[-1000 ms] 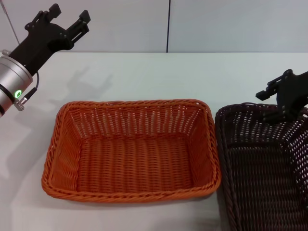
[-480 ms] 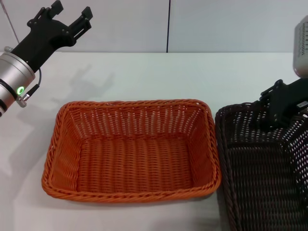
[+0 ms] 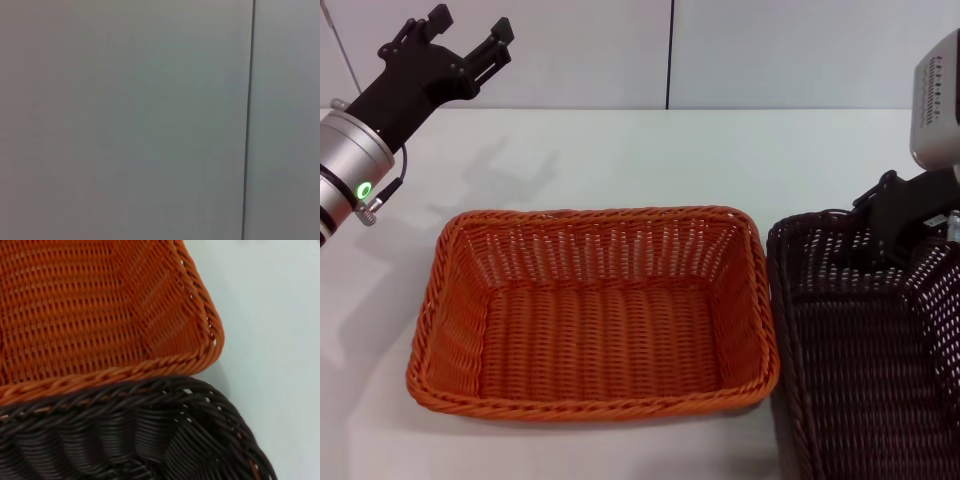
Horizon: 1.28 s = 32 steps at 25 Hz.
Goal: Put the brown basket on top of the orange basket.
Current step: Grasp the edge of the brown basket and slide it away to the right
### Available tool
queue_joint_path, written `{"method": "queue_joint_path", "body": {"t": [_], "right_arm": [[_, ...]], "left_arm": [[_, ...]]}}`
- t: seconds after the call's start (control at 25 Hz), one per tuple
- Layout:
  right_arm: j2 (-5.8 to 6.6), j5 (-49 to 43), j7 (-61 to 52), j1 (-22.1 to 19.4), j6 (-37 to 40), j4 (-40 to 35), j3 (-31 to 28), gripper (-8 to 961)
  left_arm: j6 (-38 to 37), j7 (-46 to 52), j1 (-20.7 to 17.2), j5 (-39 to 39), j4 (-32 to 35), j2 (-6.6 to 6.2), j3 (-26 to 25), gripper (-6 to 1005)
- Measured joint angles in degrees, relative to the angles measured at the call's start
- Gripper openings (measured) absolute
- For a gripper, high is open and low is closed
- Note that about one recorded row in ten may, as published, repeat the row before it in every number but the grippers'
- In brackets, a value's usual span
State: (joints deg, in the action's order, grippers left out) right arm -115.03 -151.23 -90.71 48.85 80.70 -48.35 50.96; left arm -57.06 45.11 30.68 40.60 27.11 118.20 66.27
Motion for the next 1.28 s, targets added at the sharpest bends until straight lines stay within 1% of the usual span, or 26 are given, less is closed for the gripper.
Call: {"method": "queue_joint_path", "body": {"t": [0.08, 0.2, 0.4, 0.56, 0.72, 0.8, 0.84, 0.88, 0.96, 1.0, 1.04, 1.16, 1.2, 1.24, 1.28], "right_arm": [[-0.19, -0.1, 0.0, -0.2, -0.7, -0.1, 0.9, 535], [-0.37, -0.8, -0.2, -0.3, -1.6, -0.1, 2.3, 356], [-0.71, -1.4, -0.4, -0.5, -1.8, -0.7, 2.6, 331], [-0.72, -1.5, -0.5, -0.8, -0.7, -1.9, 2.3, 329], [-0.71, -1.5, -0.6, -2.0, 2.8, -5.4, 2.0, 327], [-0.70, -1.4, -0.7, -3.4, 6.2, -9.4, 1.6, 326], [-0.70, -1.4, -0.7, -3.4, 6.2, -9.4, 1.6, 319], [-0.66, -1.4, -0.7, -3.8, 7.7, -10.8, 1.4, 312], [-0.50, -1.4, -0.7, -4.5, 10.6, -12.6, 0.9, 298], [-0.16, -1.4, -0.7, -4.9, 13.6, -13.8, -0.1, 291], [-0.16, -1.4, -0.7, -4.9, 13.6, -13.8, -0.1, 284], [0.78, -1.8, -0.7, -5.0, 17.0, -13.8, -1.8, 263], [1.36, -2.2, -0.8, -5.0, 18.2, -13.3, -2.5, 256], [1.36, -2.2, -0.8, -5.0, 18.2, -13.3, -2.5, 249], [1.79, -2.9, -0.8, -5.0, 19.2, -13.1, -3.4, 242]], "left_arm": [[0.0, -0.2, 0.0, 0.0, -0.3, 0.01, 0.0, 844], [0.0, -0.2, -0.1, 0.0, -0.4, 0.01, 0.0, 844], [0.0, -0.4, -0.5, 0.0, -0.4, -0.01, -0.5, 844], [0.0, -0.4, -0.5, 0.0, -0.5, -0.03, -0.7, 844], [0.0, -0.4, -0.5, 0.0, -0.5, -0.12, -0.7, 844], [0.0, -0.5, -0.4, 0.0, -0.5, -0.15, -0.8, 844], [0.0, -0.5, -0.4, 0.0, -0.6, -0.15, -1.2, 844], [0.0, -0.6, -0.4, 0.0, -0.8, -0.16, -1.8, 844], [0.0, -0.6, -0.4, 0.0, -1.0, -0.16, -2.2, 844], [0.0, -0.6, -0.4, 0.0, -1.0, -0.16, -2.2, 844], [-0.1, -0.6, -0.4, 0.0, -1.0, -0.16, -2.5, 844], [-0.1, -0.7, -0.4, 0.0, -1.1, -0.16, -3.2, 844], [-0.1, -0.7, -0.4, 0.0, -1.1, -0.16, -3.2, 844], [-0.1, -0.7, -0.4, 0.0, -1.1, -0.16, -3.2, 844], [-0.1, -0.7, -0.4, 0.0, -1.1, -0.16, -3.4, 844]]}}
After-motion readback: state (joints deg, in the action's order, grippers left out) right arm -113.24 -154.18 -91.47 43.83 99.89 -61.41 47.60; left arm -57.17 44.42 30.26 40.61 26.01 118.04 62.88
